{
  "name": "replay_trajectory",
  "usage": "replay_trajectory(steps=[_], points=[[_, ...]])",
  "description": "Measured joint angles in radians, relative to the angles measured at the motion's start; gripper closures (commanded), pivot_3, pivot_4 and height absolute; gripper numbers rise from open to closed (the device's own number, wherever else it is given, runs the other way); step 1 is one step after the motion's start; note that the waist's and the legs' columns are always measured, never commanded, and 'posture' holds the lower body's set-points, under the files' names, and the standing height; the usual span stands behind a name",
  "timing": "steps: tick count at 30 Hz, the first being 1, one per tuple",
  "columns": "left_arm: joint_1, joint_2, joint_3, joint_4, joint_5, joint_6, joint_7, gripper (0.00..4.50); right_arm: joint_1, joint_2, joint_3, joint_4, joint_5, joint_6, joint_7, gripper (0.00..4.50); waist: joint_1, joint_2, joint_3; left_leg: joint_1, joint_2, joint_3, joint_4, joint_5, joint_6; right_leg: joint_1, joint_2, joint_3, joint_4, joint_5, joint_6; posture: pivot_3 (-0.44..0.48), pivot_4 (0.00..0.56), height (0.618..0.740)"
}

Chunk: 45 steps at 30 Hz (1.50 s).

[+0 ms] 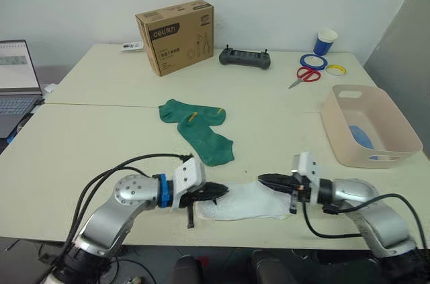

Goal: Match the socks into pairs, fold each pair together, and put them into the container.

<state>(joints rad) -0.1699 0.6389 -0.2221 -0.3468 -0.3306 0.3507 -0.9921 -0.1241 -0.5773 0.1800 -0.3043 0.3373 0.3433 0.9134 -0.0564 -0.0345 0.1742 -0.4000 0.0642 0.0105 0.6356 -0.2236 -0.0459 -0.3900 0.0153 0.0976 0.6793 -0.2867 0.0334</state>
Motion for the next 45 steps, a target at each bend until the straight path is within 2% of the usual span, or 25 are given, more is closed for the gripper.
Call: replay_trajectory(steps=[5,8,14,20,24,32,36,39,42,45], points=[[-0.010,-0.032,-0.047,0.070,0.084,-0.029,0.043,4.40,-0.011,0.010,0.051,0.087,-0.085,-0.030,-0.021,4.50,0.001,0.000,0.000,0.000,0.000,0.000,-0.001,0.000,0.000,0.000,0.000,0.000,0.000,-0.001,0.000,0.000,0.150,0.740],[0.014,-0.013,-0.087,0.098,0.154,-0.077,0.042,4.40,0.003,-0.004,0.061,0.114,-0.120,-0.065,-0.017,4.50,0.000,0.000,0.000,0.000,0.000,0.000,-0.003,0.000,0.000,-0.001,0.000,0.000,0.000,-0.001,-0.001,0.000,0.150,0.740],[0.035,-0.004,-0.090,0.114,0.192,-0.139,0.039,4.40,0.023,-0.017,0.042,0.116,-0.113,-0.088,-0.006,4.50,0.002,0.000,0.000,0.001,0.000,-0.001,-0.004,0.000,0.000,0.000,0.000,-0.001,0.001,-0.002,-0.002,0.000,0.150,0.740],[0.012,-0.014,-0.079,0.122,0.179,-0.138,0.037,4.40,0.008,0.029,-0.006,0.042,-0.008,0.044,-0.039,4.50,0.002,0.000,0.000,0.000,0.000,-0.001,-0.004,0.000,0.000,0.000,0.000,-0.001,0.001,-0.002,-0.002,0.000,0.150,0.740],[0.002,-0.007,-0.036,0.078,0.113,-0.116,0.005,4.40,-0.045,0.008,-0.082,-0.051,0.085,0.167,-0.066,4.50,0.001,0.000,0.000,0.000,0.000,-0.001,-0.004,0.000,0.000,0.000,0.000,-0.001,0.000,-0.002,-0.001,0.000,0.150,0.740],[-0.007,-0.002,-0.006,0.021,0.038,-0.051,-0.023,4.40,-0.196,-0.007,-0.228,-0.097,0.281,0.396,-0.135,4.50,0.000,0.000,0.000,0.000,0.000,-0.003,-0.005,0.000,0.000,0.000,0.000,-0.003,0.000,-0.002,-0.001,0.000,0.150,0.740],[-0.012,0.003,-0.006,0.019,0.030,-0.041,-0.032,4.40,-0.165,-0.080,-0.215,-0.095,0.248,0.388,-0.117,4.50,0.006,-0.001,0.001,-0.001,0.000,-0.002,-0.006,0.000,0.000,0.000,0.000,-0.004,0.000,-0.003,0.001,0.000,0.150,0.740],[-0.008,0.045,-0.037,-0.006,0.040,-0.021,-0.069,4.40,-0.113,-0.204,-0.194,-0.033,0.207,0.392,-0.044,4.50,0.007,-0.001,0.001,-0.001,-0.001,-0.001,-0.006,0.000,0.000,-0.001,-0.001,-0.003,-0.001,-0.004,0.003,0.000,0.150,0.740],[0.001,0.080,-0.066,-0.004,0.084,-0.030,-0.088,4.50,-0.113,-0.252,-0.233,0.027,0.246,0.476,-0.012,3.91,0.002,-0.001,0.001,0.000,0.000,-0.001,-0.006,0.000,0.000,-0.001,-0.001,-0.002,0.000,-0.004,0.003,0.000,0.150,0.740],[0.002,0.081,-0.078,0.013,0.120,-0.052,-0.080,4.50,-0.118,-0.330,-0.241,0.046,0.297,0.549,0.058,2.85,0.000,0.000,0.002,0.000,0.000,-0.002,-0.007,0.000,0.000,-0.001,0.000,-0.003,0.000,-0.005,0.002,0.000,0.150,0.740]])
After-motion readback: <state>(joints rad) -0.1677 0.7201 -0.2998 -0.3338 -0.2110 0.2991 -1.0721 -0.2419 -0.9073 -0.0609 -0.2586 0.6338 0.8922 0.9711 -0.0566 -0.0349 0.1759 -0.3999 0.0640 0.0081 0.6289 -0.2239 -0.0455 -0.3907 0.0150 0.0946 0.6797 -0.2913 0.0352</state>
